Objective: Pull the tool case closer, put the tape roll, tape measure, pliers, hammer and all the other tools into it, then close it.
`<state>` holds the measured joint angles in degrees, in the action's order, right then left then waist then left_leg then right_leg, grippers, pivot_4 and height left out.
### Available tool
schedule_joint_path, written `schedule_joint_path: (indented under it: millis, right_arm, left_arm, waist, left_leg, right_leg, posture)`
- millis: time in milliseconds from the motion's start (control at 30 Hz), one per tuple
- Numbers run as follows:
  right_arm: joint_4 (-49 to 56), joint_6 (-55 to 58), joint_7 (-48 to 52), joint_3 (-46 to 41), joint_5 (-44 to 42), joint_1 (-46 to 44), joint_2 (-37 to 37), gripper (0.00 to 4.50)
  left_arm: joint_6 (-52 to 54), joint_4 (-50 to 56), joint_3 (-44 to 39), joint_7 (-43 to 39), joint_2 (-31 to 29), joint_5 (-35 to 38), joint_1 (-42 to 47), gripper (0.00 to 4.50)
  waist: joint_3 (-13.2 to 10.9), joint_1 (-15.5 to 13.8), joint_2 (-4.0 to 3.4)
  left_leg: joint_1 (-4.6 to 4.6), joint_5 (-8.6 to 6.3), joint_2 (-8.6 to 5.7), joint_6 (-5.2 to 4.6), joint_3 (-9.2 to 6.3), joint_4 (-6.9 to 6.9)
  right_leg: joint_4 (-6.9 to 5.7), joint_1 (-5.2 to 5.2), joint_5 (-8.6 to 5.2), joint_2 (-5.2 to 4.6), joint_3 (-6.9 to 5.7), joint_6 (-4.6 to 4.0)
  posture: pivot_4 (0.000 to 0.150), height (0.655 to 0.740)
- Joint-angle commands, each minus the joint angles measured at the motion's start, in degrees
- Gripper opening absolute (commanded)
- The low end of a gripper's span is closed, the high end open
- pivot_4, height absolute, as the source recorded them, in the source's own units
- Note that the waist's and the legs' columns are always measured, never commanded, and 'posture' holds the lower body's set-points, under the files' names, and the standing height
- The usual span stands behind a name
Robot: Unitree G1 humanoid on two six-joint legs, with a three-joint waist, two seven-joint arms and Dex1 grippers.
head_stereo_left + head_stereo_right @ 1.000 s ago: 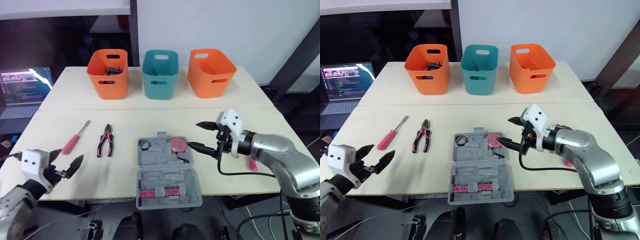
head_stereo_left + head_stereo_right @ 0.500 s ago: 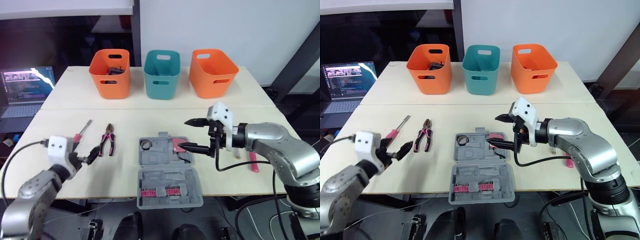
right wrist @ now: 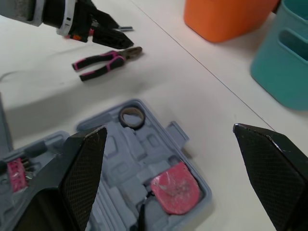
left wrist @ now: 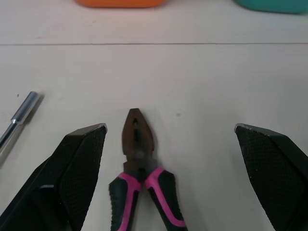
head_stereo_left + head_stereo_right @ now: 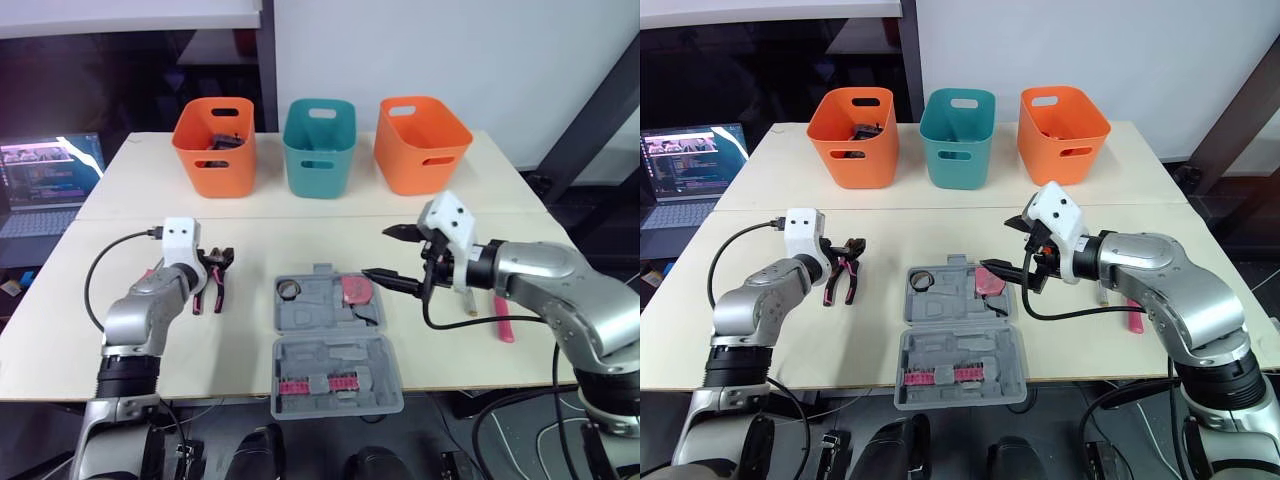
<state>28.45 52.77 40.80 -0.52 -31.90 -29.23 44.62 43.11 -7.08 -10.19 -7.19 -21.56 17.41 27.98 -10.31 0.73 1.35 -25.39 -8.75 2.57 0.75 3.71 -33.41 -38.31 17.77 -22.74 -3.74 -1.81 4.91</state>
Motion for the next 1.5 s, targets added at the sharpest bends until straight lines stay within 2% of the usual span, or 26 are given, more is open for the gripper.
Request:
schedule_joint_path:
  millis: [33, 300, 433, 800, 900, 967, 1000, 1200, 1267, 1367, 1500]
  right_arm:
    - [2.11, 1.16, -1.46, -2.14, -0.89, -1.52, 0.16, 4.44]
    - [1.27, 1.48, -3.09, -1.33, 0.24, -3.61, 0.2, 4.44]
    - [0.73, 1.39, -3.71, -1.08, 0.55, -4.76, -0.22, 4.44]
    - [0.51, 0.9, -4.66, -0.56, 1.7, -4.05, -0.52, 4.44]
    - [0.56, 0.63, -4.66, -0.19, 2.22, -3.63, -0.39, 4.5]
    - [0.64, 0.51, -4.66, -0.06, 2.55, -3.26, -0.32, 4.5]
    - [0.7, 0.45, -4.68, -0.01, 2.7, -3.11, -0.33, 4.5]
    - [1.14, 0.34, -4.79, 0.01, 2.96, -2.44, -0.44, 4.5]
    - [1.52, 0.11, -4.42, -0.27, 2.81, -1.86, -0.08, 4.5]
    - [2.05, -0.45, -3.26, -0.73, 2.34, -1.27, 0.64, 4.5]
    - [2.05, -1.92, 0.38, -0.78, 1.73, -0.65, 2.78, 4.5]
  left_arm:
    - [-1.44, -2.31, -0.41, 1.96, 1.06, -2.13, 0.26, 4.5]
    - [-2.85, -4.09, -0.1, 2.09, 4.9, -2.94, -0.82, 4.5]
    - [-2.14, -4.76, 0.59, 3.35, 5.26, -4.92, -0.93, 4.5]
    - [-1.84, -5.78, -0.85, 4.29, 6.4, -4.83, -1.07, 4.5]
    - [-3.29, -7.69, -1.4, 4.11, 6.59, -4.57, -0.09, 3.63]
    - [-5.12, -9.61, -2.27, 4.49, 6.63, -4.64, 0.92, 2.72]
    - [-6.18, -10.54, -2.5, 4.59, 6.62, -4.88, 1.44, 2.45]
    - [-11.49, -12.19, -0.19, 2.97, 5.0, -7.38, 3.18, 2.43]
    - [-17.07, -10.36, 2.42, -2.14, 3.1, -8.52, 2.62, 2.43]
    - [-16.57, -7.8, 4.13, -10.13, 0.11, -6.69, 2.84, 2.41]
    - [-18.24, -2.64, 8.83, -27.87, -7.09, -4.2, 4.24, 2.41]
  waist:
    - [0.0, -0.08, 0.0]
    - [0.0, -0.14, 0.01]
    - [0.0, -0.15, 0.01]
    - [0.0, -0.12, 0.01]
    - [0.0, -0.19, 0.0]
    - [0.0, -0.34, 0.0]
    - [0.01, -0.42, -0.01]
    - [0.0, -0.33, -0.01]
    - [-0.01, -0.25, 0.01]
    - [-0.02, -0.14, 0.02]
    - [-0.04, -0.06, 0.01]
  left_leg:
    - [0.0, 0.01, 0.01, 0.01, 0.0, 0.0]
    - [-0.01, 0.01, 0.03, 0.03, -0.01, -0.12]
    - [0.0, 0.01, 0.05, 0.04, -0.01, -0.12]
    - [-0.01, 0.01, 0.07, 0.04, -0.01, -0.14]
    - [-0.01, 0.01, 0.07, 0.04, -0.01, -0.14]
    - [-0.01, 0.01, 0.06, 0.04, -0.02, -0.16]
    - [-0.01, 0.01, 0.06, 0.04, -0.02, -0.18]
    - [-0.01, 0.0, 0.08, 0.03, -0.07, -0.31]
    - [-0.02, -0.01, 0.08, 0.03, -0.07, -0.31]
    - [-0.16, 0.12, 0.12, 0.24, -0.02, -0.29]
    - [-0.18, 0.14, 0.13, 0.3, 0.02, -0.22]
  right_leg:
    - [0.0, 0.0, 0.0, 0.01, 0.0, 0.0]
    - [-0.01, -0.04, 0.07, 0.0, 0.0, -0.03]
    - [-0.01, -0.04, 0.08, 0.03, 0.0, -0.04]
    - [-0.01, -0.04, 0.08, 0.03, 0.0, -0.04]
    - [-0.03, -0.04, 0.08, 0.04, -0.01, -0.04]
    - [-0.03, -0.05, 0.08, 0.04, -0.01, -0.04]
    - [-0.03, -0.07, 0.08, 0.04, -0.02, -0.04]
    - [-0.06, -0.12, 0.13, 0.04, -0.05, -0.03]
    - [-0.05, -0.11, 0.13, 0.04, -0.05, -0.03]
    - [-0.04, 0.05, 0.14, 0.09, -0.04, -0.04]
    - [0.0, 0.08, 0.13, 0.08, -0.03, -0.04]
  posture:
    - [0.15, 0.74]
    - [0.15, 0.74]
    - [0.15, 0.74]
    - [0.15, 0.74]
    - [0.15, 0.74]
    - [0.15, 0.74]
    - [0.15, 0.74]
    - [0.15, 0.74]
    - [0.15, 0.74]
    - [0.15, 0.74]
    - [0.15, 0.74]
